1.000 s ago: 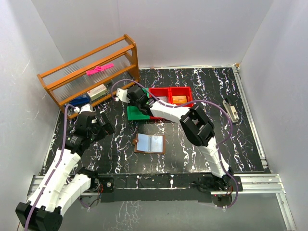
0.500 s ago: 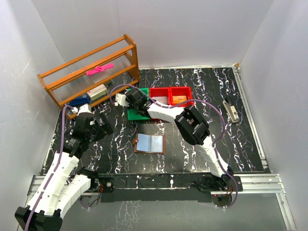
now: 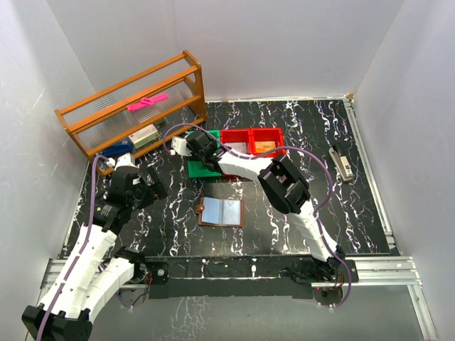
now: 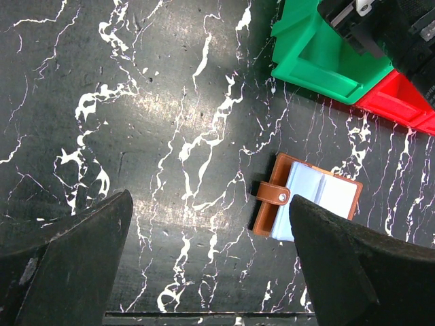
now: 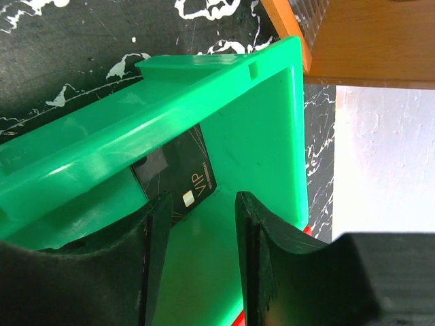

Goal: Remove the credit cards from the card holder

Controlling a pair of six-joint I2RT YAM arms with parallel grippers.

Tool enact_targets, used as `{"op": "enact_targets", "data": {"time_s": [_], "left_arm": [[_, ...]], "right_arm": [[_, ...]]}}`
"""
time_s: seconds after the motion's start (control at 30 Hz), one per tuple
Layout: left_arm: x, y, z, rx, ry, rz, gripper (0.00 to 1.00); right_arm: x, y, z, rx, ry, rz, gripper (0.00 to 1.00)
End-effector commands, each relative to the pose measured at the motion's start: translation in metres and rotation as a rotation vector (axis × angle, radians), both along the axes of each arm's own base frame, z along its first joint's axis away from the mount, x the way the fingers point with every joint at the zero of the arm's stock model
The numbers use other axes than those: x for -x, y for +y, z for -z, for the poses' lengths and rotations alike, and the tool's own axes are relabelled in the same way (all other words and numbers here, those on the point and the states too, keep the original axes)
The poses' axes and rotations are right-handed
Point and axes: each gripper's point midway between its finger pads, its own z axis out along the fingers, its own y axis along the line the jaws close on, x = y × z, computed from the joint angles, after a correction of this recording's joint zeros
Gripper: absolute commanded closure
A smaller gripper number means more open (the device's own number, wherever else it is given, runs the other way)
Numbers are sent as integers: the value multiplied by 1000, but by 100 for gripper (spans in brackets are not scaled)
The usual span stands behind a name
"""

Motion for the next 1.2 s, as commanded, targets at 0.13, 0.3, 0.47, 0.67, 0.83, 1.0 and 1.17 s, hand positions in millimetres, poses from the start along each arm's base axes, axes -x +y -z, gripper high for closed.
{"op": "enact_targets", "data": {"time_s": [0.13,0.3,0.47,0.67,0.83,1.0,1.17], "left_arm": [[-1,-2,-3,0,-5,23,1],[-2,-2,-2,-2,-3,28,1],[-2,-6,-1,5,-1,44,1],[-3,-16,-2,36,-11,105,1],[-2,-37,-1,99,-18,213,1],[-2,-73,4,233,3,363,5],[3,-112,2,424,45,518,15]], "right_arm": [[-14,-9,-16,-19,-50,52,53],[-17,-6,-33,-109,-70,91,53],[-6,20,-90,-382,-28,77,52],[14,-3,-165,-755,-55,246,39],[58,-57,-174,-1071,54,499,34],[126,-80,-142,-1270,354,620,35],[184,-86,-100,-1343,642,699,40]]}}
